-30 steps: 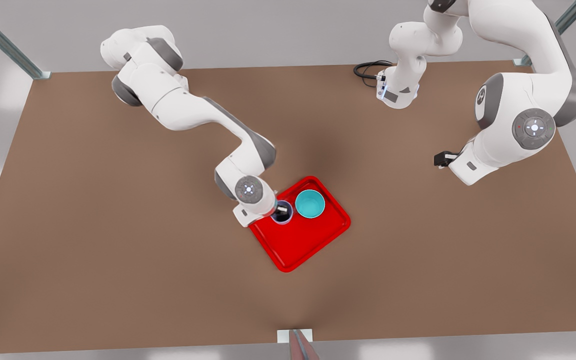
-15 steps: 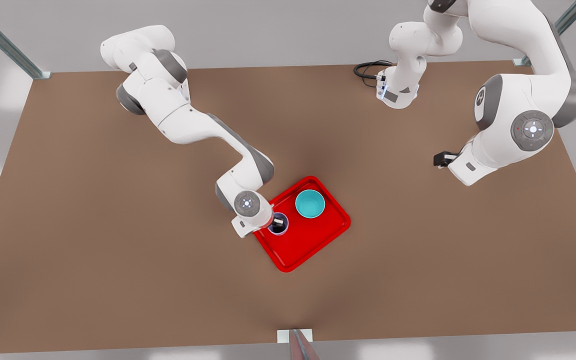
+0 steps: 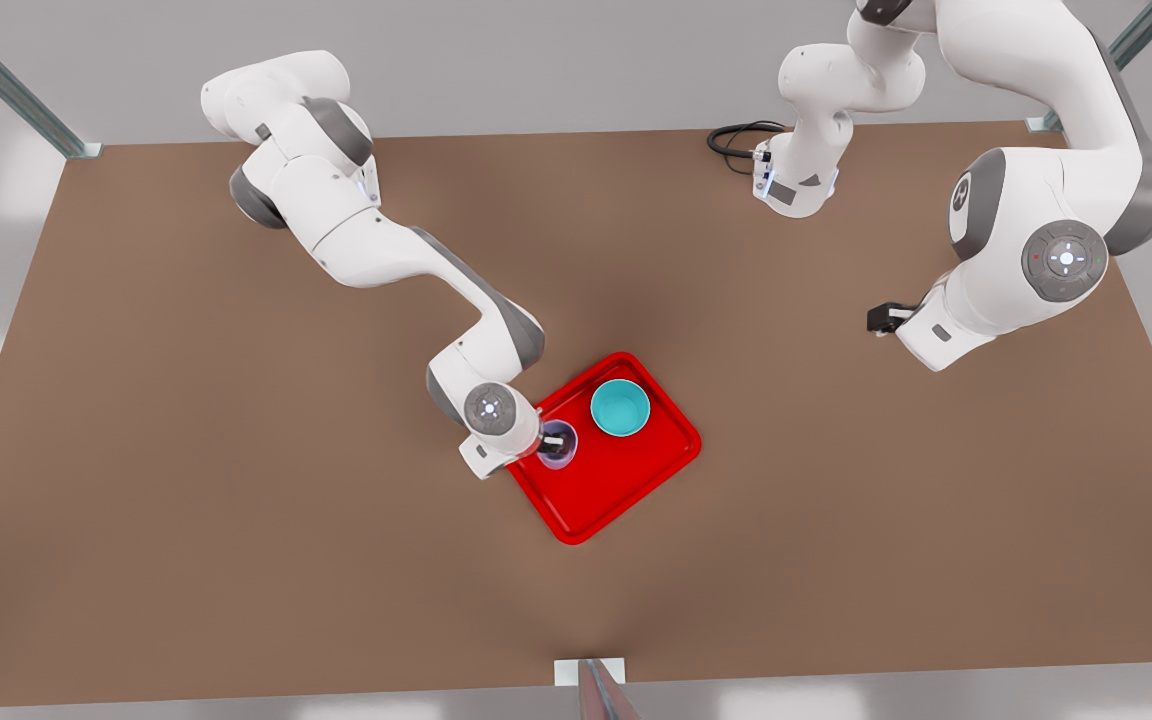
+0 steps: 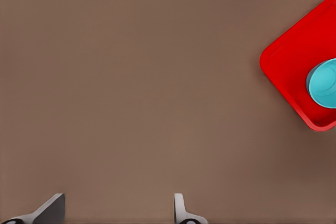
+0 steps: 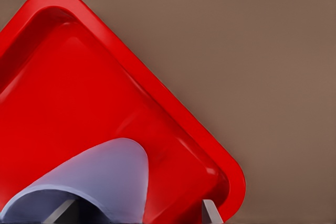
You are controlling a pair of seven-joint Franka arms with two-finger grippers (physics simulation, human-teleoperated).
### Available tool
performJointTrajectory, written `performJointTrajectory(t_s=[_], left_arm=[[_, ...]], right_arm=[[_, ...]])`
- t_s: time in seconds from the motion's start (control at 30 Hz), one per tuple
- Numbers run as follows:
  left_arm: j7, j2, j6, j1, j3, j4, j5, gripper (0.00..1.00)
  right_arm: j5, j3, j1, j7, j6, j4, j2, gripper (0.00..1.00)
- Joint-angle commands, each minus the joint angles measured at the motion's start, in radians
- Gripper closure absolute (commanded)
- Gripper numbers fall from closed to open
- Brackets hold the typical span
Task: Place the bowl on the tray with the left arm and the cup on the tray with the right arm
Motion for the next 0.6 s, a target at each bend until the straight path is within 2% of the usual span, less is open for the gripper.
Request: performJointTrajectory(t_s=[0.0, 0.37, 0.43, 0.5, 0.53, 0.57], left_arm=[[0.002, 0.000, 0.000, 0.000, 0.000, 0.000, 0.000, 0.00], [0.000, -0.002, -0.003, -0.006, 0.000, 0.000, 0.000, 0.00], [0.002, -0.002, -0.002, -0.006, 0.000, 0.000, 0.000, 0.00], [0.002, -0.002, -0.002, -0.006, 0.000, 0.000, 0.000, 0.00], [0.002, -0.002, -0.002, -0.006, 0.000, 0.000, 0.000, 0.00], [0.000, -0.002, -0.003, -0.006, 0.000, 0.000, 0.000, 0.00]], right_arm=[[0.000, 0.000, 0.000, 0.000, 0.000, 0.001, 0.000, 0.00], [0.000, 0.000, 0.000, 0.000, -0.029, 0.002, -0.024, 0.00], [0.002, 0.009, -0.021, -0.009, -0.175, 0.016, -0.093, 0.00], [0.009, 0.009, -0.032, -0.124, -0.402, 0.165, -0.122, 0.00], [0.012, -0.020, -0.034, -0.239, -0.451, 0.171, -0.210, 0.00], [0.017, -0.057, -0.090, -0.400, -0.512, 0.106, -0.360, 0.00]])
